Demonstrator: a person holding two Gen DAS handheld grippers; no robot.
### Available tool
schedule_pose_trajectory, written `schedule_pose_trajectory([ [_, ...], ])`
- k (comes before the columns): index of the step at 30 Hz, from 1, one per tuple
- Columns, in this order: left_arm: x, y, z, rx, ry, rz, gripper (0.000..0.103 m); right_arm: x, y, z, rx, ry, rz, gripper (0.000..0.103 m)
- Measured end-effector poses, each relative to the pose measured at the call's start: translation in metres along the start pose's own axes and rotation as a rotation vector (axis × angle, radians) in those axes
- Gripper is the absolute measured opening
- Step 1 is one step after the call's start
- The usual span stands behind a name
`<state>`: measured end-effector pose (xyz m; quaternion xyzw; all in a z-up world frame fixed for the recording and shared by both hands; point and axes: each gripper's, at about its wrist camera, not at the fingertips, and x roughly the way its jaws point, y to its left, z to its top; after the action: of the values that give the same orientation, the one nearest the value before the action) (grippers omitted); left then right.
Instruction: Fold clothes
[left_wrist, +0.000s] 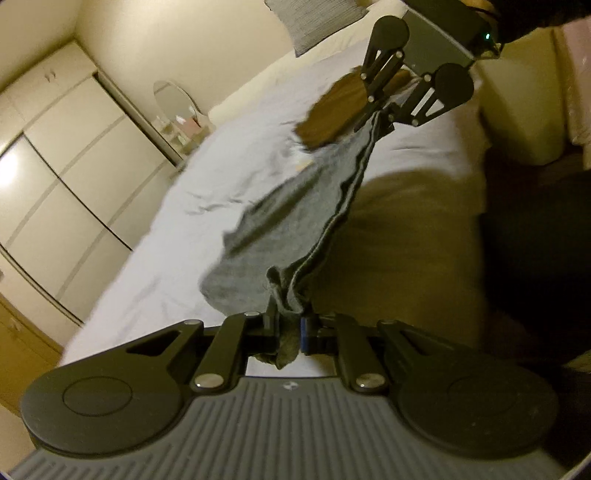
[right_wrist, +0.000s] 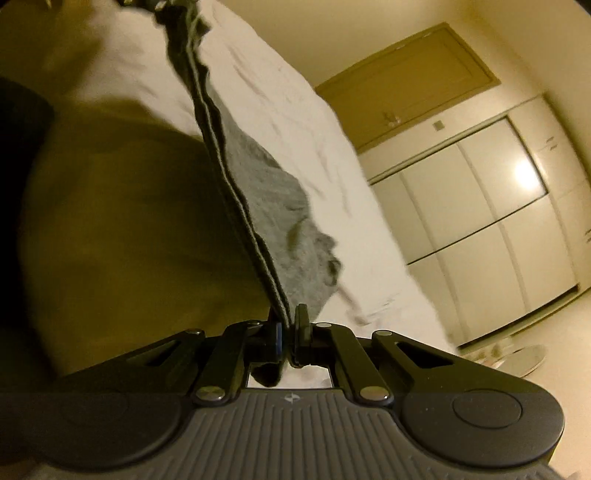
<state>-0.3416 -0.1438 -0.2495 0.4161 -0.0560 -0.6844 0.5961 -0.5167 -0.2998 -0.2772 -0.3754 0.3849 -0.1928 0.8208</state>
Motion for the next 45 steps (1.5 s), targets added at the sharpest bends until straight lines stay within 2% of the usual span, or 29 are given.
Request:
schedule_pose_trajectory([
  [4,-0.037,-0.045,-0.014,-0.097,0.038,-0.055,0.007,-0.045,0.036,-0.003,0.017,0.028,0.092,0.001],
  [8,-0.051,-0.055,-0.022,-0.161,0.044,-0.076,0.007,-0.058,0.034,0.003,-0.018,0.041,0.163,0.001],
  [10,-0.049,-0.041,-0.019,-0.188,0.033,-0.063,0.007,-0.057,0.02,0.006,-0.03,0.035,0.186,0.001],
  [14,-0.025,0.015,-0.003,-0.259,0.037,-0.03,0.008,-0.043,-0.041,0.019,0.026,0.008,0.208,0.0],
  [18,0.015,0.077,0.007,-0.332,0.055,-0.021,0.008,0.017,-0.104,0.034,0.116,0.039,0.257,0.0],
  [21,0.055,0.123,0.005,-0.394,0.08,-0.034,0.008,0.069,-0.138,0.031,0.222,0.058,0.325,0.0],
  [24,0.105,0.158,-0.012,-0.497,0.119,-0.08,0.008,0.13,-0.163,0.026,0.321,0.09,0.369,0.001],
  [28,0.169,0.181,-0.049,-0.656,0.188,-0.152,0.008,0.2,-0.174,0.003,0.523,0.162,0.5,0.002],
  [29,0.18,0.183,-0.059,-0.699,0.197,-0.173,0.008,0.207,-0.173,-0.006,0.594,0.167,0.525,0.002],
  [31,0.193,0.184,-0.075,-0.782,0.198,-0.2,0.009,0.213,-0.172,-0.026,0.744,0.164,0.56,0.016],
  [33,0.194,0.185,-0.086,-0.854,0.175,-0.211,0.009,0.205,-0.174,-0.046,0.886,0.125,0.59,0.023],
  [36,0.19,0.188,-0.101,-0.965,0.131,-0.221,0.01,0.203,-0.177,-0.072,1.075,0.062,0.604,0.042],
  [39,0.187,0.19,-0.111,-1.055,0.105,-0.216,0.01,0.21,-0.174,-0.086,1.213,-0.014,0.602,0.039],
  [43,0.187,0.19,-0.11,-1.127,0.091,-0.206,0.008,0.214,-0.174,-0.096,1.308,-0.077,0.592,0.018],
  [45,0.18,0.193,-0.107,-1.151,0.069,-0.197,0.006,0.21,-0.179,-0.099,1.349,-0.082,0.59,0.014],
])
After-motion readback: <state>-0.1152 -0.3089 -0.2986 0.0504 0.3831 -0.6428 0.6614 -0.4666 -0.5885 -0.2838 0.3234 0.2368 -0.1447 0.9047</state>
